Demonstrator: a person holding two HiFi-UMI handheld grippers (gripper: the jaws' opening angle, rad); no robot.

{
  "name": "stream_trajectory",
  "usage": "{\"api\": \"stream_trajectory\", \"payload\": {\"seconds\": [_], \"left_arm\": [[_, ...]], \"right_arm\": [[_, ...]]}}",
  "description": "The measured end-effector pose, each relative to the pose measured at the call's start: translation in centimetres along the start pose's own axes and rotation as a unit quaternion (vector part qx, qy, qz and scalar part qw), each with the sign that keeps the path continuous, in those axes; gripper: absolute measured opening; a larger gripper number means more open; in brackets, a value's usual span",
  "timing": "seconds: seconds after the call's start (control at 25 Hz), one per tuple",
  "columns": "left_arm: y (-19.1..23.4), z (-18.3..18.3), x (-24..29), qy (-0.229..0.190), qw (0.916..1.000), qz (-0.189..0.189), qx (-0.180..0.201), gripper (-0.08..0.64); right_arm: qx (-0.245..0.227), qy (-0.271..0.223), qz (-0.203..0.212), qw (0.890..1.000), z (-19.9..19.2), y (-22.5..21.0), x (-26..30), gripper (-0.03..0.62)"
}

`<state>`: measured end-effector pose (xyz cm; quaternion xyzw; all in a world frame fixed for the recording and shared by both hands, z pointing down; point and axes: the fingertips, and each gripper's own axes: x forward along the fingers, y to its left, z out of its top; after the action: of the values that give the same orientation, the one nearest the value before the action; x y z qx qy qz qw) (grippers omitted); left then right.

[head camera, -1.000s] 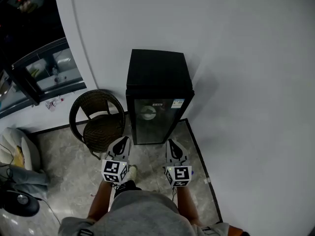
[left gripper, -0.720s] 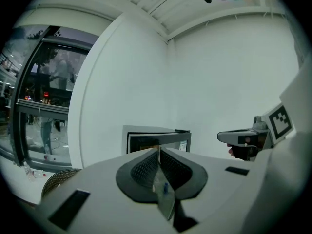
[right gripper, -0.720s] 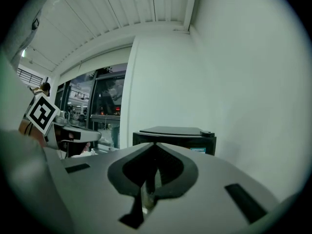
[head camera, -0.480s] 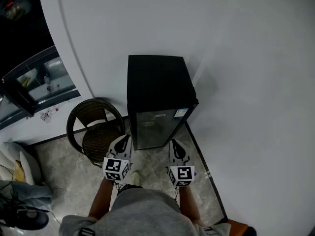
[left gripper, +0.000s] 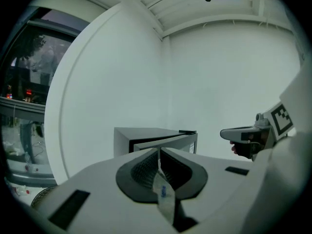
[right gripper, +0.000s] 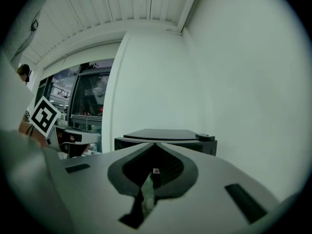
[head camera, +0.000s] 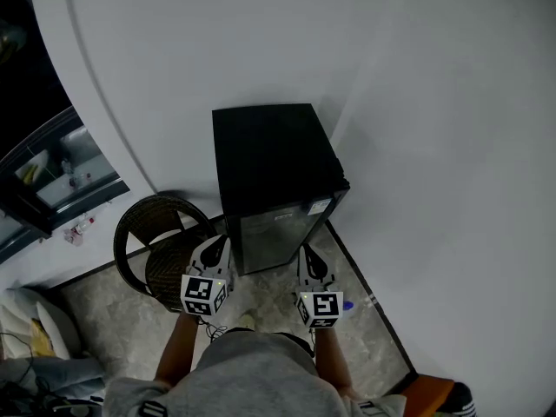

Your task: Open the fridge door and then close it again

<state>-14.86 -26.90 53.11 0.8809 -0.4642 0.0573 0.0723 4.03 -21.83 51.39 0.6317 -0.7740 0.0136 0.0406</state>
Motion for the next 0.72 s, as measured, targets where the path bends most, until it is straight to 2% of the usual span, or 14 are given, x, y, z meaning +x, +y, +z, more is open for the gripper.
{"api": "stream_trajectory", "payload": {"seconds": [0.52,0.72], "left_arm": [[3.0,0.6,3.0,0.004,0.9996,-0.029,-0.001,0.019],[4.1,-0.4,4.5,0.026,0.9990,-0.035,-0.009,0.139]], "right_arm": [[0.008,0.002,-0.056,0.998,-0.5,-0.8,0.8,0.025],[0.007,0.018,-0.069,0.997,-1.4,-0.7,0.7,0.025]]}}
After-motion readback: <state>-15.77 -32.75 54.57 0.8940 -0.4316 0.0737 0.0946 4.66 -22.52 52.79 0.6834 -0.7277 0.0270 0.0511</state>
